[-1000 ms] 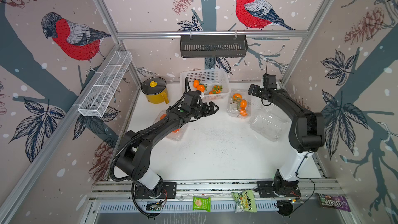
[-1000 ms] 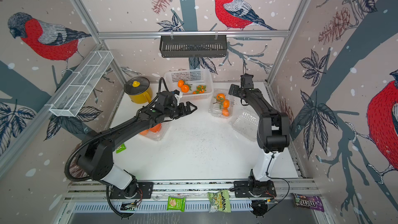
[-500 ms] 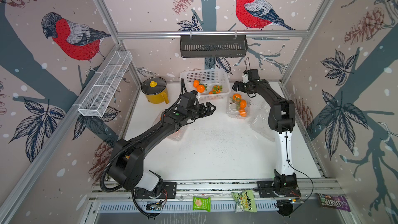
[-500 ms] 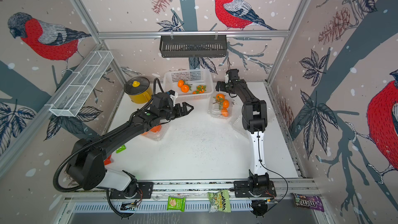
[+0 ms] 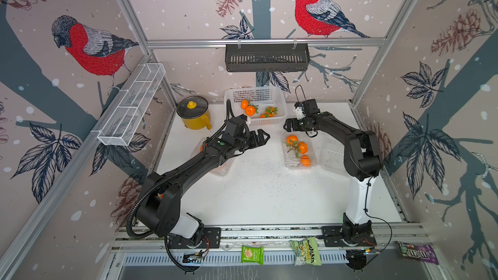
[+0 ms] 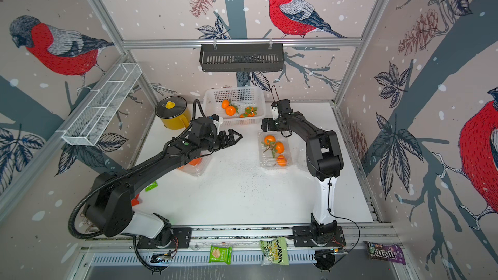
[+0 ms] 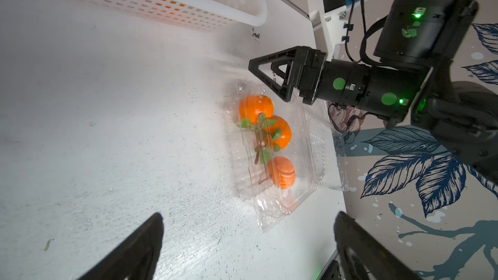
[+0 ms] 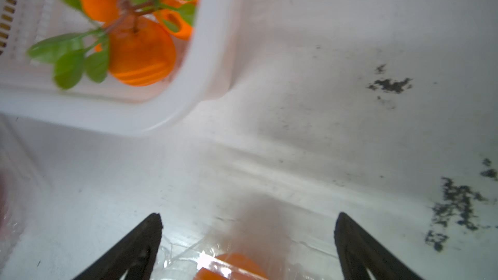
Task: Take oranges out of containers
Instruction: Move the packing box to the center of the board.
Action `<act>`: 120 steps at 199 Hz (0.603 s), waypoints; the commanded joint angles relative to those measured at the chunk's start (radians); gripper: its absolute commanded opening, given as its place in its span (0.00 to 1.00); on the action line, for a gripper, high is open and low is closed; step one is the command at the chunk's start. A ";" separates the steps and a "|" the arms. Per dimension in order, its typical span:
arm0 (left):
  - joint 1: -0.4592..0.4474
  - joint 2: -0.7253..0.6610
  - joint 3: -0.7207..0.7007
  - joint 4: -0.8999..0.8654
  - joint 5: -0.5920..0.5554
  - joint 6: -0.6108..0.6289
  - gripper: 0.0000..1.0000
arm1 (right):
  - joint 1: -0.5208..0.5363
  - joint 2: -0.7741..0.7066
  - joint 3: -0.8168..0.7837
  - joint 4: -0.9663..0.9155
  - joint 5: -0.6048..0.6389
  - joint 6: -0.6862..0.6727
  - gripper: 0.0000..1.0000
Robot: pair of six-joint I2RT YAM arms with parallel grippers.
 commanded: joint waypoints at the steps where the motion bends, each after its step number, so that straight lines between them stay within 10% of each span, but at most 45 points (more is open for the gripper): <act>1: 0.002 -0.002 -0.012 0.047 0.022 -0.014 0.97 | 0.058 -0.087 -0.069 0.066 0.049 -0.028 1.00; 74: 0.002 0.016 -0.028 0.081 0.037 -0.001 0.97 | -0.003 -0.537 -0.493 0.091 0.144 0.333 1.00; 120: 0.002 0.062 0.002 0.087 0.085 0.005 0.97 | 0.024 -0.495 -0.540 0.113 0.158 0.305 1.00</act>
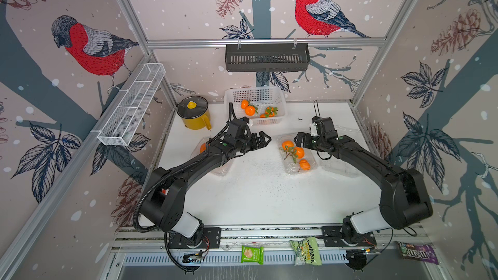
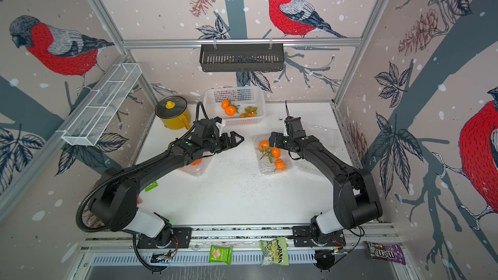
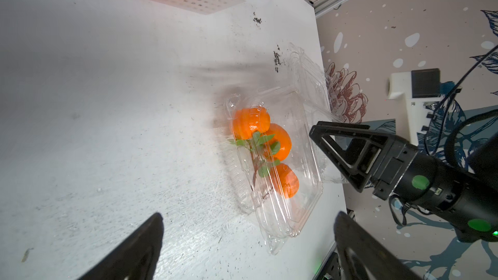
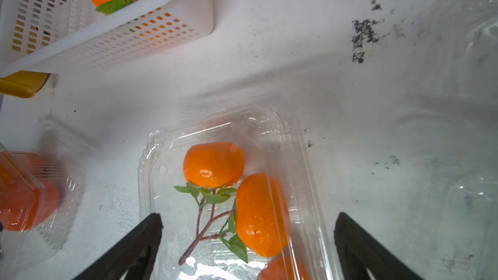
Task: Take oranges out of containers
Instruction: Move the packing box to the center of the board, then adjust the packing box at the center of the board.
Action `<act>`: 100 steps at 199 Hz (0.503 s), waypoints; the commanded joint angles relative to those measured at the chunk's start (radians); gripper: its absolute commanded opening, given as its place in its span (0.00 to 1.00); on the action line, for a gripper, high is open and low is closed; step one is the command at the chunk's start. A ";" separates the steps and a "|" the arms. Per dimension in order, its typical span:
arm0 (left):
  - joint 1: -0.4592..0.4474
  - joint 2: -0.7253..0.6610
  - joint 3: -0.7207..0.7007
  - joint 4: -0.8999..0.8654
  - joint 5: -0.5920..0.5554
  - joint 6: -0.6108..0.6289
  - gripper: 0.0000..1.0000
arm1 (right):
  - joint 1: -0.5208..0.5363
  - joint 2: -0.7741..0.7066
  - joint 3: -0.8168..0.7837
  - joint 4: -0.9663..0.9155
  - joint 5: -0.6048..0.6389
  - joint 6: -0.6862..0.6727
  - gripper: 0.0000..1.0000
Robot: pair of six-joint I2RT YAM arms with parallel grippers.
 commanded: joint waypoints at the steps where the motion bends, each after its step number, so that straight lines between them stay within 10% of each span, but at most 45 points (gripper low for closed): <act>1: 0.002 0.005 0.011 0.034 0.034 0.007 0.97 | 0.008 0.044 0.011 0.027 0.027 0.008 1.00; 100: 0.088 -0.232 -0.131 -0.054 -0.033 0.020 0.97 | 0.243 0.492 0.619 -0.085 -0.017 -0.087 1.00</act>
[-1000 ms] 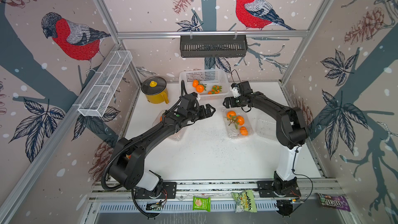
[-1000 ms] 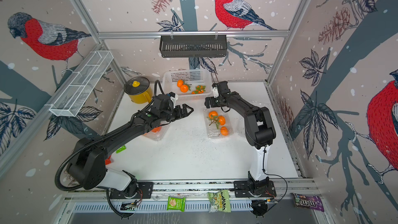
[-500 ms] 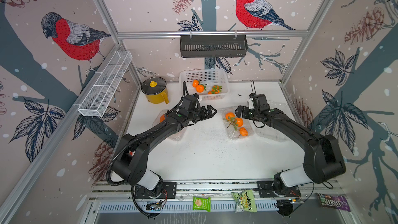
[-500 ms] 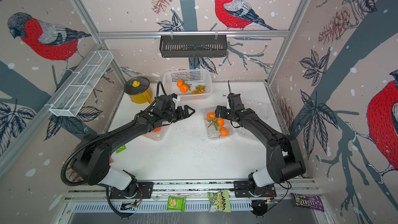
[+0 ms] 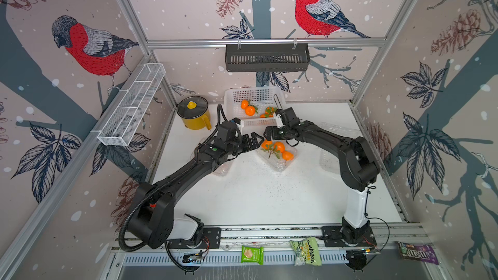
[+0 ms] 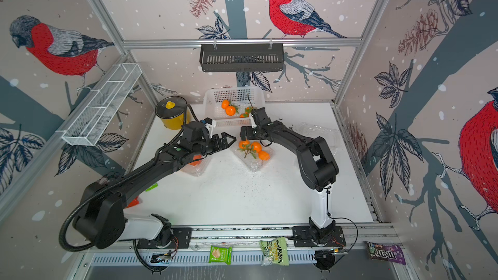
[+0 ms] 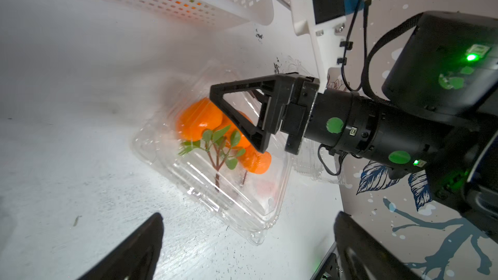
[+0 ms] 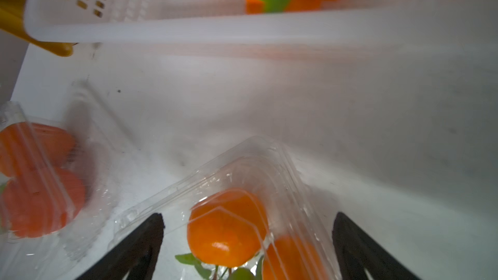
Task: Take oranges out of containers
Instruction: Adjust the packing box at the center of the board.
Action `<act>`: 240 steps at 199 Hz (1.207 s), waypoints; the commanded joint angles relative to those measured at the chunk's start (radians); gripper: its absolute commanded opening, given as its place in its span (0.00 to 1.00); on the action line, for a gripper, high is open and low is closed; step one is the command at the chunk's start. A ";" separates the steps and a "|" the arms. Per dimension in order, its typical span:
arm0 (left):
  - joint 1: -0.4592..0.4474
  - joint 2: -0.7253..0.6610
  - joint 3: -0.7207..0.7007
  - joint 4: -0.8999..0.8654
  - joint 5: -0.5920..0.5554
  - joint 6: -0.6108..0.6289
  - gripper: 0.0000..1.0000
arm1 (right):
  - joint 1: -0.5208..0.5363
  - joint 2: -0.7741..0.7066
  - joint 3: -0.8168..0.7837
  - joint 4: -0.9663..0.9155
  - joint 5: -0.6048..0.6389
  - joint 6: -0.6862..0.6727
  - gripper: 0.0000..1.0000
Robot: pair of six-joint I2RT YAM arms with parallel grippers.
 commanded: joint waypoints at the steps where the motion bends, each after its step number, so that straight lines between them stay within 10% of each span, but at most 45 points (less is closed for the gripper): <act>1: 0.019 -0.051 -0.021 -0.027 -0.030 0.012 0.97 | -0.003 -0.011 0.078 -0.061 0.028 -0.022 1.00; 49: 0.021 -0.054 -0.025 0.000 -0.100 0.017 0.97 | -0.058 -0.379 -0.282 0.001 0.118 0.161 1.00; 96: 0.022 0.108 0.134 -0.033 -0.228 0.084 0.97 | -0.048 -0.605 -0.724 0.349 -0.044 0.385 1.00; 240: 0.011 0.406 0.225 0.050 -0.084 0.112 0.97 | -0.134 -0.234 -0.509 0.406 -0.207 0.256 1.00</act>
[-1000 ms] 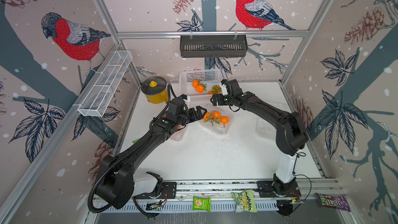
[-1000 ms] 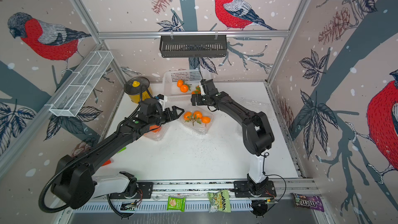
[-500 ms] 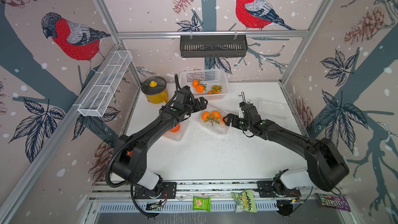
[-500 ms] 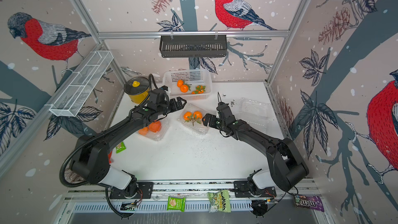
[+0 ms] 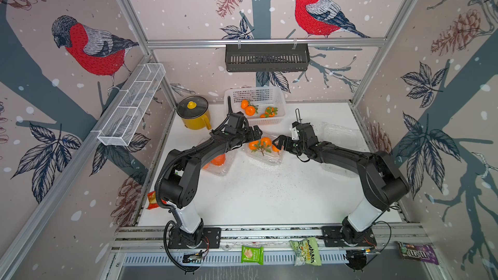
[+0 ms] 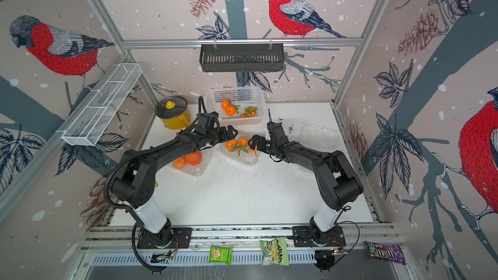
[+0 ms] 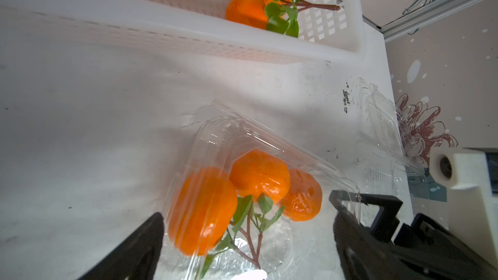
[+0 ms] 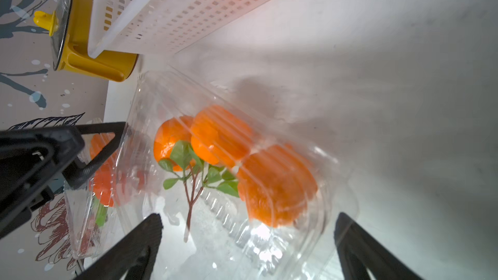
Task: Take oranges out of containers
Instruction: Adjust the packing box at the center of the board.
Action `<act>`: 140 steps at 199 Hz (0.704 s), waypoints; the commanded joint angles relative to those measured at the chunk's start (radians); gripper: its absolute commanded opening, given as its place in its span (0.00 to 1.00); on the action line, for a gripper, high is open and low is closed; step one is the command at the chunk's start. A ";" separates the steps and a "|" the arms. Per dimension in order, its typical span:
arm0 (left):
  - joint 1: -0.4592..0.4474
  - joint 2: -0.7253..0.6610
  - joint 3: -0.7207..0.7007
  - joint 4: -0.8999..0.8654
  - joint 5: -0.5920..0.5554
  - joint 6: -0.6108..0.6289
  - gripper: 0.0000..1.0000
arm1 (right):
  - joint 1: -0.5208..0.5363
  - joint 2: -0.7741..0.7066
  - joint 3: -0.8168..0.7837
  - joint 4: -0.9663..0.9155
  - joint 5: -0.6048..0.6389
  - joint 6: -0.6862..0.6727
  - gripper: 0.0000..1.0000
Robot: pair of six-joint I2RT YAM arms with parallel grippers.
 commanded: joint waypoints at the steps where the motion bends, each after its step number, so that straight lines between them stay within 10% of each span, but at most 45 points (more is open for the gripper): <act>1: -0.021 0.004 -0.015 0.046 0.037 -0.010 0.97 | -0.031 0.046 0.056 0.002 -0.052 -0.040 1.00; 81: -0.124 -0.093 -0.057 -0.013 -0.001 -0.032 0.97 | -0.114 0.208 0.357 -0.239 -0.022 -0.163 1.00; 140: -0.094 -0.196 0.054 -0.117 -0.011 0.029 0.97 | -0.213 0.029 0.264 -0.255 0.003 -0.193 1.00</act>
